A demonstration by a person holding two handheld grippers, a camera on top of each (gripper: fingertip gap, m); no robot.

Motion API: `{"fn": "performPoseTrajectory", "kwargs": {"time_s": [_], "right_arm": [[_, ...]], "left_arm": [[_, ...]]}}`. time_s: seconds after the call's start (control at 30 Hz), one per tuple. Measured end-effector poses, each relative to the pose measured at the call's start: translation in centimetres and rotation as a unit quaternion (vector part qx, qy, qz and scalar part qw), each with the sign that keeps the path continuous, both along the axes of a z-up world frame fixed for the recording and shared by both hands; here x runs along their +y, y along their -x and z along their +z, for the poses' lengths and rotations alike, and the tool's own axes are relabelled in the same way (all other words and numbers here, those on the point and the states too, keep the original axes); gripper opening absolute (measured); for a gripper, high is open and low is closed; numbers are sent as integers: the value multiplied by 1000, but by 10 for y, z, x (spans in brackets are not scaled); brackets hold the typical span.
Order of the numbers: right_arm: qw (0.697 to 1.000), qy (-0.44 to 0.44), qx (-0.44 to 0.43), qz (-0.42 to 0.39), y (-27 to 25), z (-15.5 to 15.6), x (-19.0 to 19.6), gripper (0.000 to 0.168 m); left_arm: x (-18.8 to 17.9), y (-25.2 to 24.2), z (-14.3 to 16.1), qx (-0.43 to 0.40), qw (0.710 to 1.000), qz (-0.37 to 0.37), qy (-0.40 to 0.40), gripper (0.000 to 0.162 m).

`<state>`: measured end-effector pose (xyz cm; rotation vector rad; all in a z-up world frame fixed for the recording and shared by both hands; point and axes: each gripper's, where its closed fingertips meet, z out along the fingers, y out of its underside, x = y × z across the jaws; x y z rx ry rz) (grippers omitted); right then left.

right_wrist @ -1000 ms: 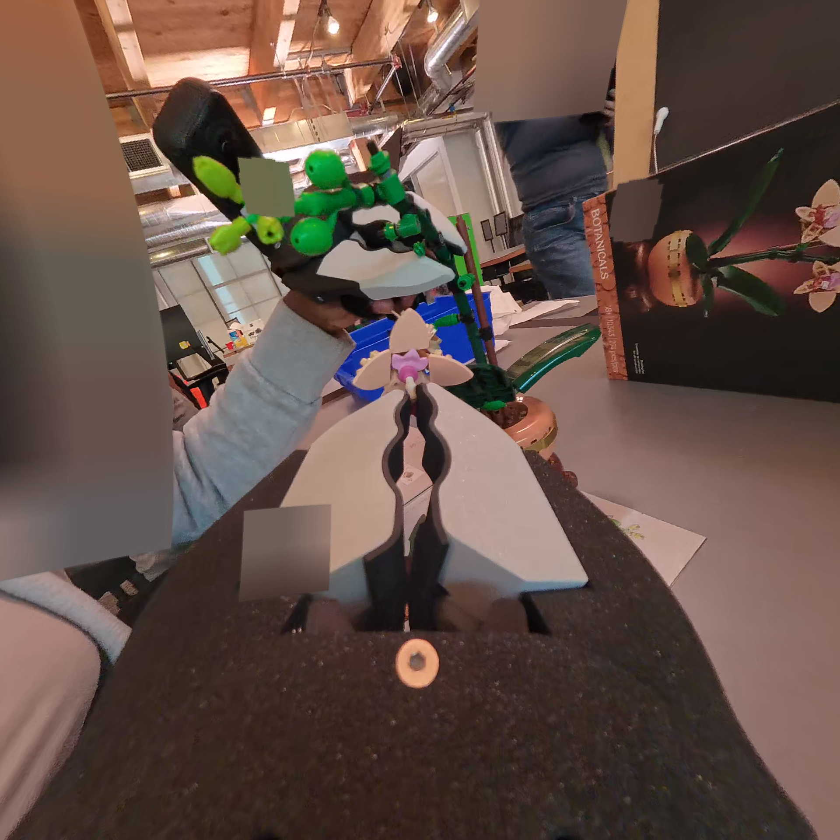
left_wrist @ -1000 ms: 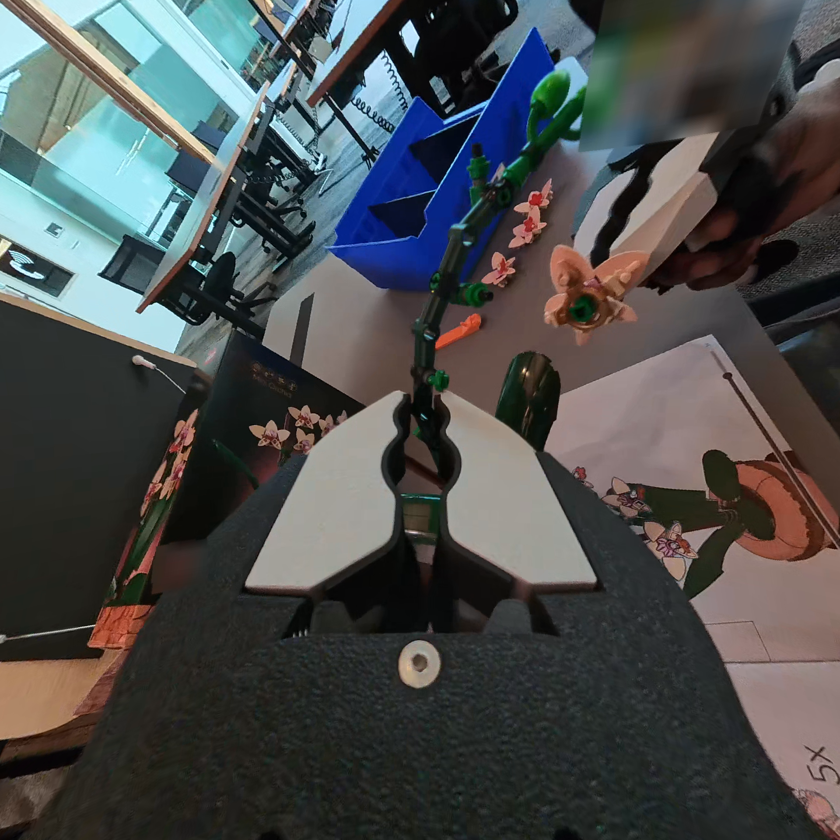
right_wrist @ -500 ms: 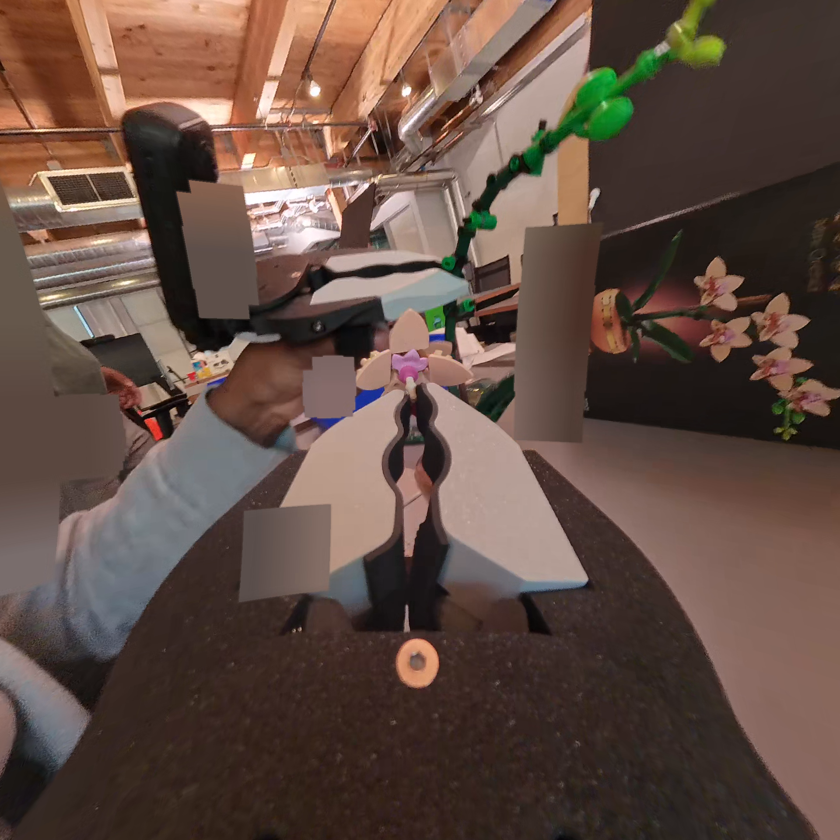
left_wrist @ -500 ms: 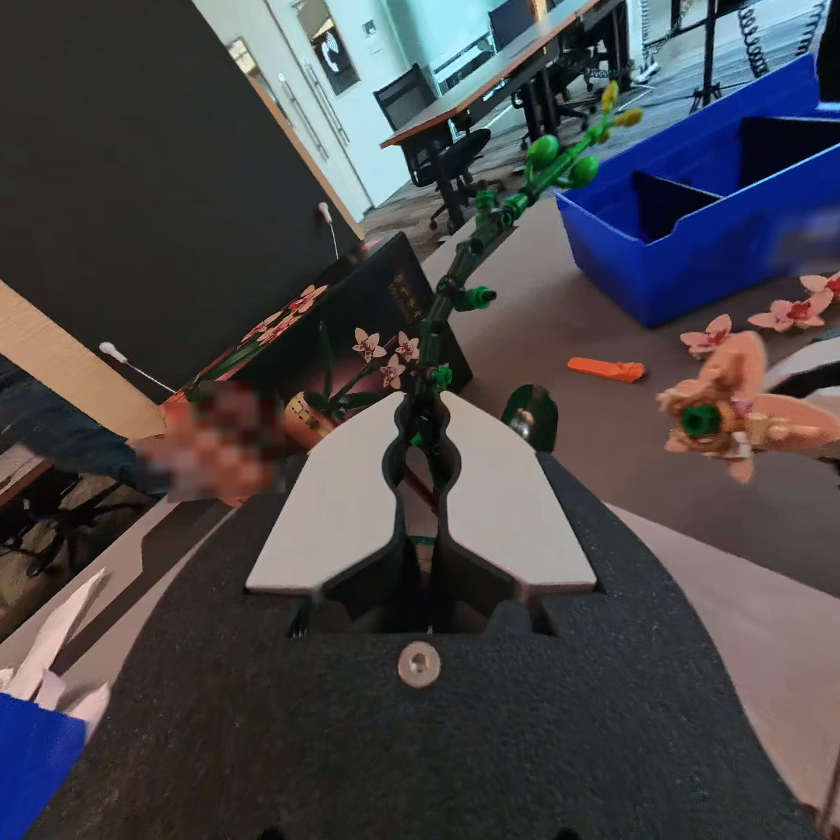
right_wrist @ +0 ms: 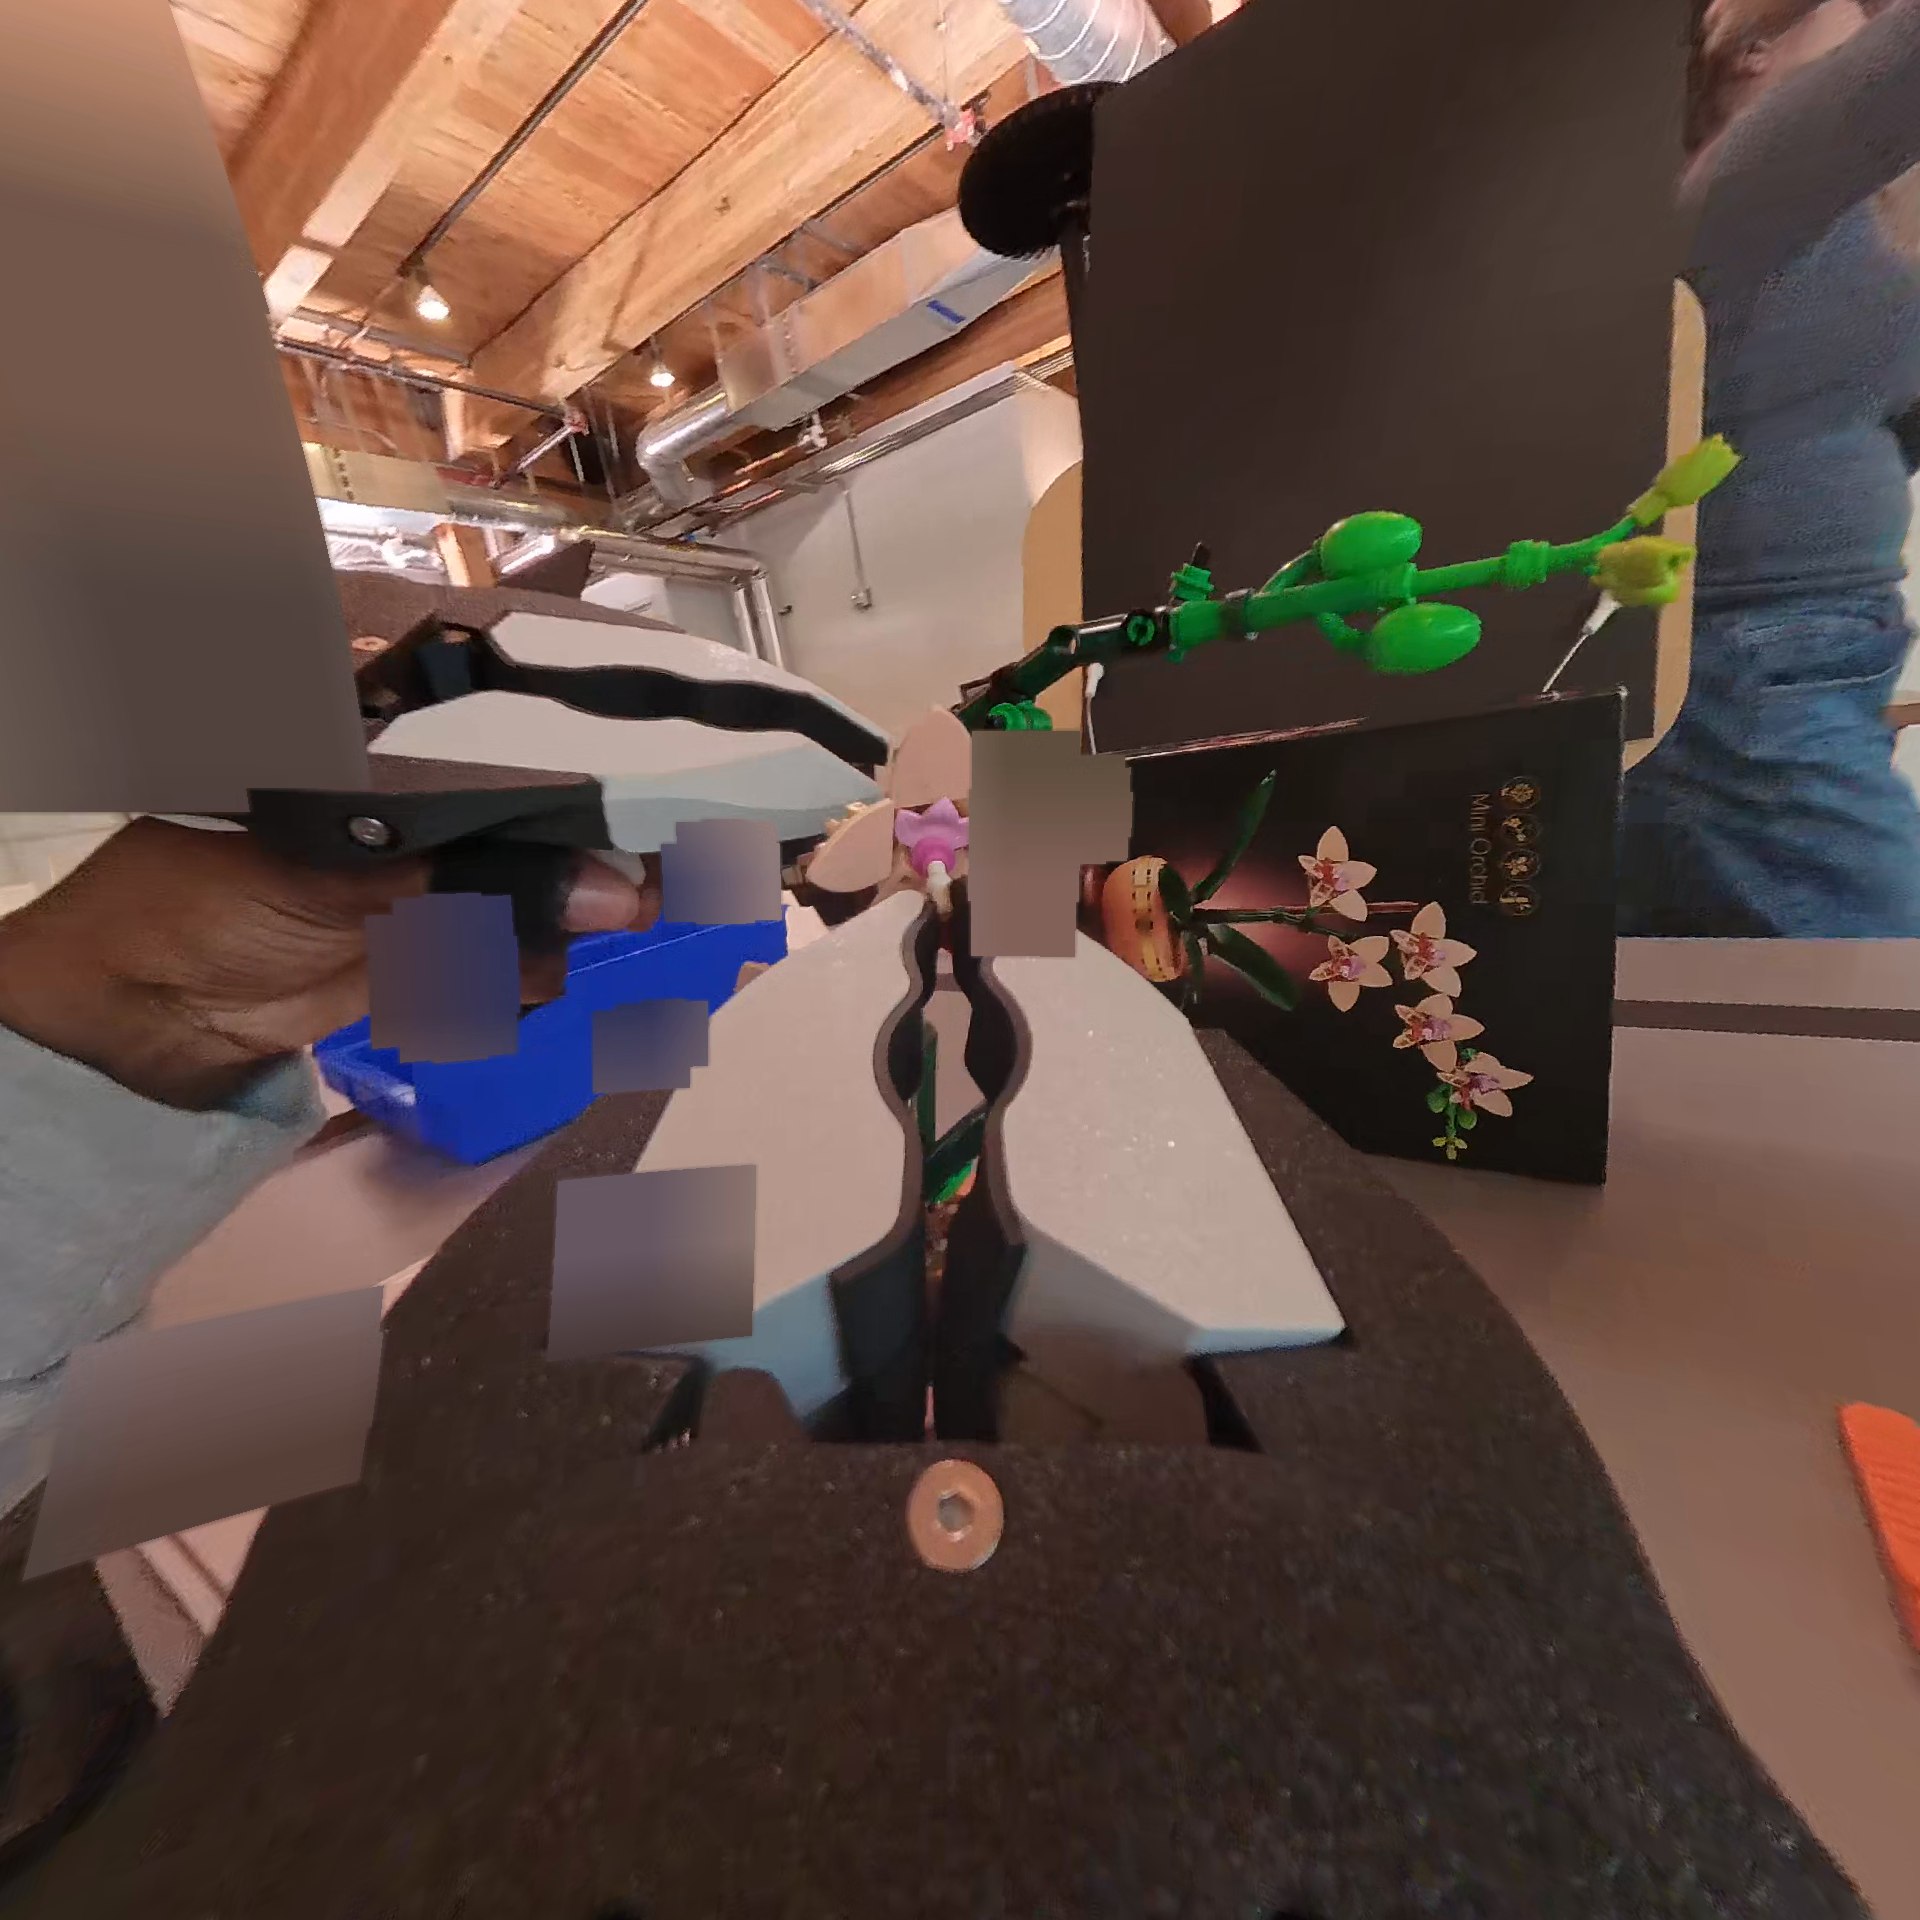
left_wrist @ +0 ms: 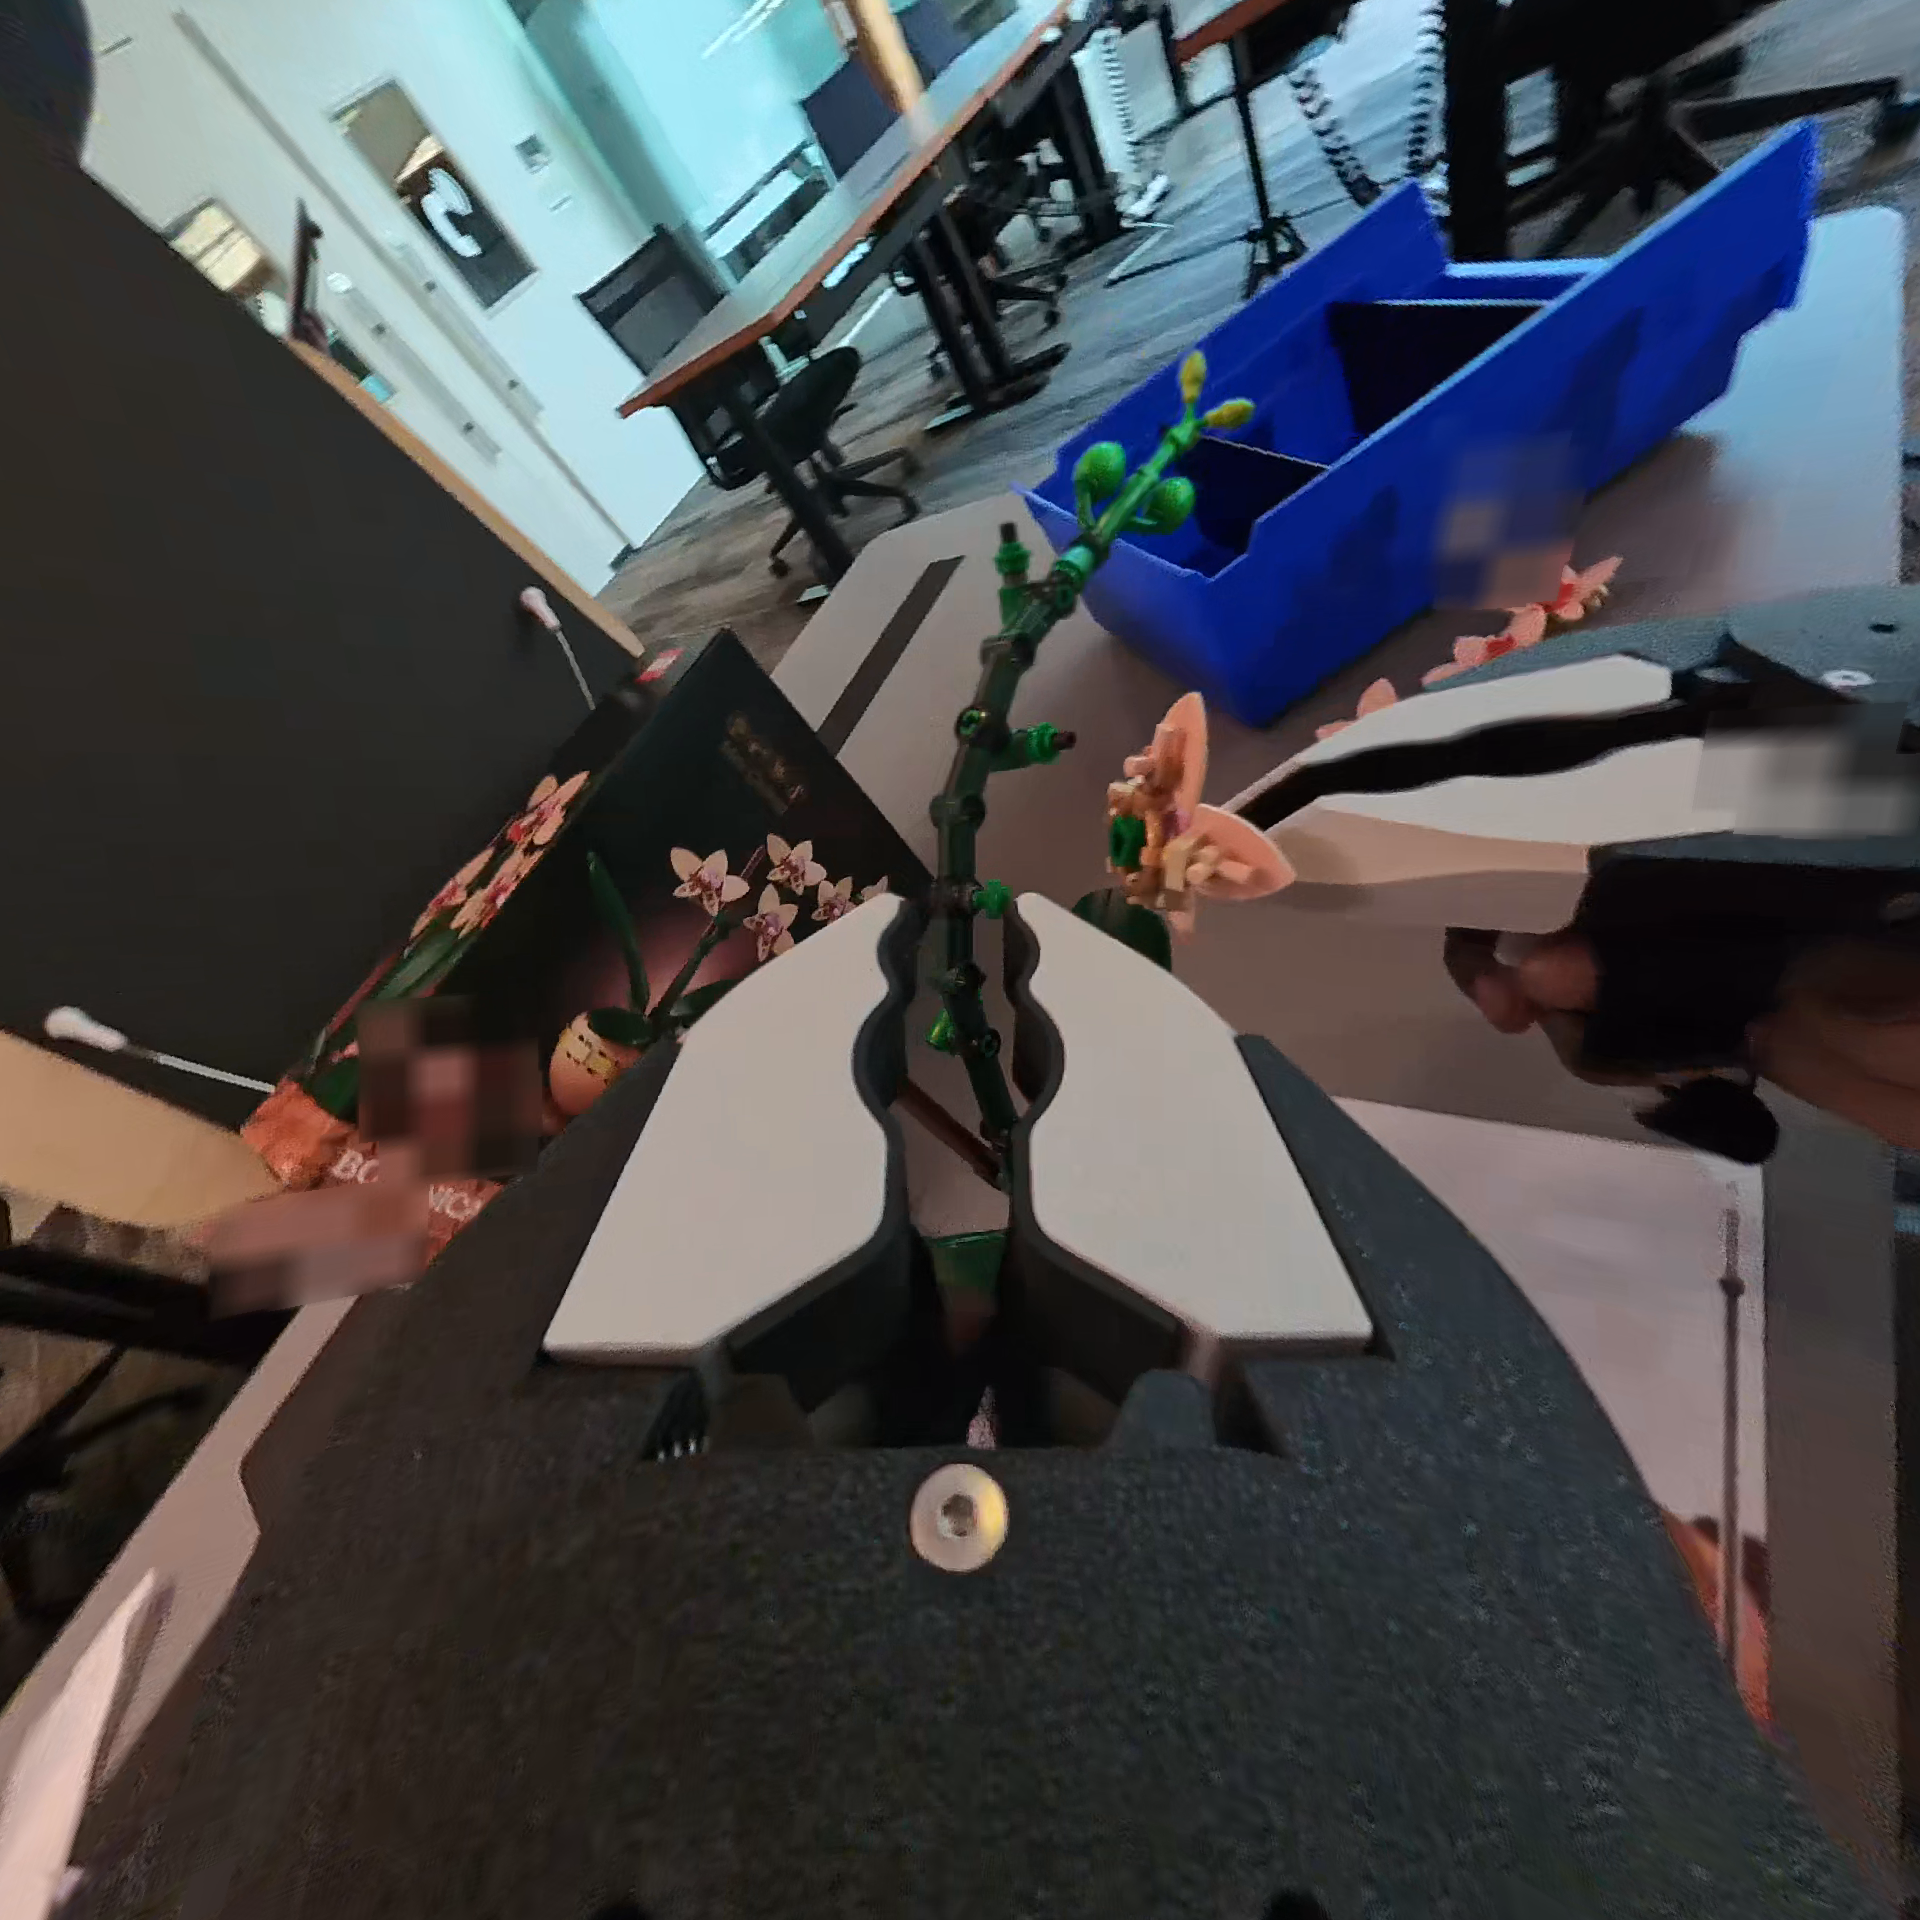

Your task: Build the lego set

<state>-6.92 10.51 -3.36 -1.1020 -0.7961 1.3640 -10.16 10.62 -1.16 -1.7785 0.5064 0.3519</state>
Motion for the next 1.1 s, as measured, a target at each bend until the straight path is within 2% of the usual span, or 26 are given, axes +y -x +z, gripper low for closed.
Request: {"fn": "performPoseTrajectory", "kwargs": {"time_s": [0.13, 0.27, 0.43, 0.63, 0.83, 0.9, 1.0, 1.1], "right_arm": [[1000, 6, 13, -22, 9, 3, -3, 2], [999, -7, 5, -41, 18, 2, -5, 2], [997, -28, -34, -59, 19, -1, -4, 2], [991, -57, -94, -81, 14, 2, 1, 1], [990, -58, -104, -81, 20, 5, -2, 1], [990, -56, -103, -80, 20, 5, -3, 2], [990, -58, -104, -76, 19, 5, -3, 2], [989, -59, -110, -77, 19, 6, -3, 2]], "left_arm": [[1, 0, -6, 49, 996, -61, 35, 11], [3, 2, -9, 63, 991, -108, 56, 9], [3, 4, -10, 90, 983, -144, 66, 8], [2, 2, -11, 131, 976, -170, 41, 8], [-1, 2, -6, 206, 960, -188, 3, 12], [-4, -1, -6, 188, 959, -212, 22, 14], [-6, -6, -7, 112, 956, -263, 73, 13], [1, 2, -3, 77, 953, -272, 107, 12]]}}
